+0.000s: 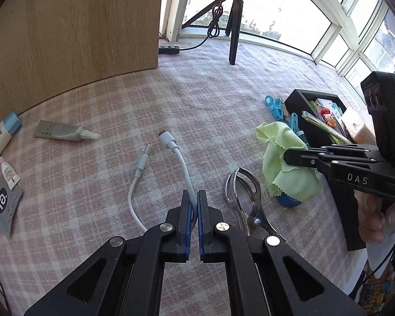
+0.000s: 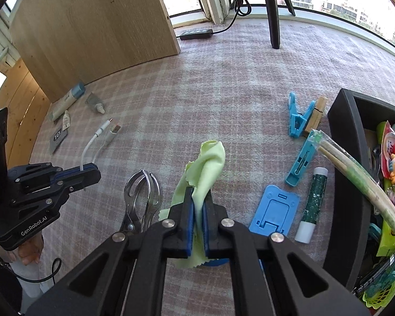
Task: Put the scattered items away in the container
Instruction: 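Close the right tool on the cloth while the left tool grasps the white USB cable, then carry the cloth and cable over the black tray and open both tools, then grasp the blue round lid with the right tool while the left grasps the metal clip, then carry the lid and clip into the black tray and open both tools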
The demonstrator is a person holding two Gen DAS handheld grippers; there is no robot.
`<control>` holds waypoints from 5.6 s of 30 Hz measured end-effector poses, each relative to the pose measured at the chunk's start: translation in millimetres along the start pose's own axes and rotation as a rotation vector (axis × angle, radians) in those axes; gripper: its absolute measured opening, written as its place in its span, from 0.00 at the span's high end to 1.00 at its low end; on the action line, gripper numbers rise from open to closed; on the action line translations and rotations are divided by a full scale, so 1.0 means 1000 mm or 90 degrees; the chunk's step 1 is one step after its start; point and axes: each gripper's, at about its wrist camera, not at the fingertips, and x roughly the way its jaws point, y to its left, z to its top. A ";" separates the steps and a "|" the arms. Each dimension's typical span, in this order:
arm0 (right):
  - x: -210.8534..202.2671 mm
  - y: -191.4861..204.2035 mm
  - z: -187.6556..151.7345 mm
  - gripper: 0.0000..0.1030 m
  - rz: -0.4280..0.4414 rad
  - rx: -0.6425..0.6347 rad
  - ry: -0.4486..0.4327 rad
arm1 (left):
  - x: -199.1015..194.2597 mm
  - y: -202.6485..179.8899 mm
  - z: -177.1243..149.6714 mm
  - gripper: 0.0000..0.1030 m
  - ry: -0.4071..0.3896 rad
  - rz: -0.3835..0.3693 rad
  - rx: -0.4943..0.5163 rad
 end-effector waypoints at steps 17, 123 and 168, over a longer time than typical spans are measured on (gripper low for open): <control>-0.110 -0.029 -0.012 0.95 0.004 0.100 -0.143 | -0.041 -0.061 0.015 0.97 -0.043 -0.051 0.019; 0.019 0.019 -0.038 0.52 -0.108 -0.184 0.049 | 0.050 -0.010 0.001 0.97 0.092 0.057 -0.171; -0.213 -0.200 -0.140 0.51 -0.286 0.276 -0.151 | 0.033 -0.347 0.021 0.62 0.119 -0.139 0.161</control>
